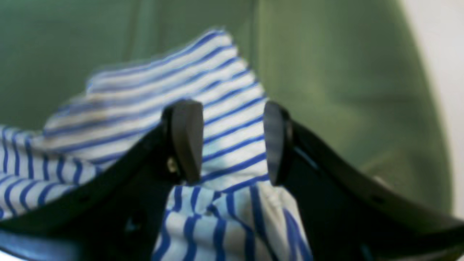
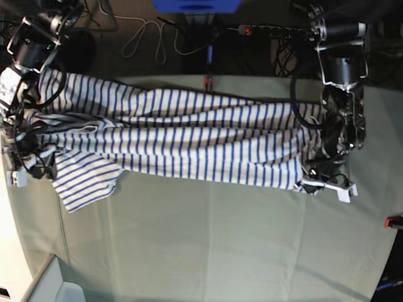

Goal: Layout the t-shirt on the table in an organized manner, then fold the t-shirt properly
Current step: 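Hold the shirt corners with both grippers and pull them apart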

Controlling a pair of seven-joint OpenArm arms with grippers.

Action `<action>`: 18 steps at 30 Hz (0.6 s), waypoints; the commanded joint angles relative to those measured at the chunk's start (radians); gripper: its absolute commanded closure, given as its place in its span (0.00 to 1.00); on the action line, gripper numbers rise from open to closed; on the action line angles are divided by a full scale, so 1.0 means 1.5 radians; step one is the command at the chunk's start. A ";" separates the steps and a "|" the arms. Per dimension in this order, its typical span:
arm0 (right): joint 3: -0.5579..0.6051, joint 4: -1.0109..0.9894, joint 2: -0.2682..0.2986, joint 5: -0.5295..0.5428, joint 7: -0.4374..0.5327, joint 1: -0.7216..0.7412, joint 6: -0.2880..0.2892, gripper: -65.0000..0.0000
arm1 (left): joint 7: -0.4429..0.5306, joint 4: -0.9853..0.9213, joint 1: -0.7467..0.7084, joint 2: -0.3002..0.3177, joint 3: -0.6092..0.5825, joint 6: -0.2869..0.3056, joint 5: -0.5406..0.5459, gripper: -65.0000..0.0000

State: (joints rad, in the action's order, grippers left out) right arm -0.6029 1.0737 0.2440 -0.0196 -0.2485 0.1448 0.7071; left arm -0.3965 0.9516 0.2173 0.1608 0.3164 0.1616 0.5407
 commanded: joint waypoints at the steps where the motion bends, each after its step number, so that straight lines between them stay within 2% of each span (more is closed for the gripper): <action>1: 0.007 -0.020 0.026 0.007 0.015 0.023 -0.006 0.57 | 0.010 0.012 0.010 0.009 0.000 0.004 0.004 1.00; 7: 0.029 -0.158 0.065 0.007 0.020 0.099 -0.006 0.57 | 0.010 0.012 0.011 0.010 0.000 0.004 0.004 1.00; 12: 0.030 -0.200 0.075 0.007 0.085 0.115 -0.006 0.48 | 0.010 0.012 0.010 0.010 0.000 0.004 0.000 1.00; 18: 0.083 -0.285 0.091 0.007 0.145 0.116 -0.006 0.47 | 0.010 0.012 0.010 0.010 0.000 0.004 -0.001 1.00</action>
State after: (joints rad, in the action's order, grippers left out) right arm -0.4755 0.6327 0.3538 -0.0208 -0.0536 0.2993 0.7017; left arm -0.4007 0.9516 0.2111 0.1658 0.3161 0.1608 0.5354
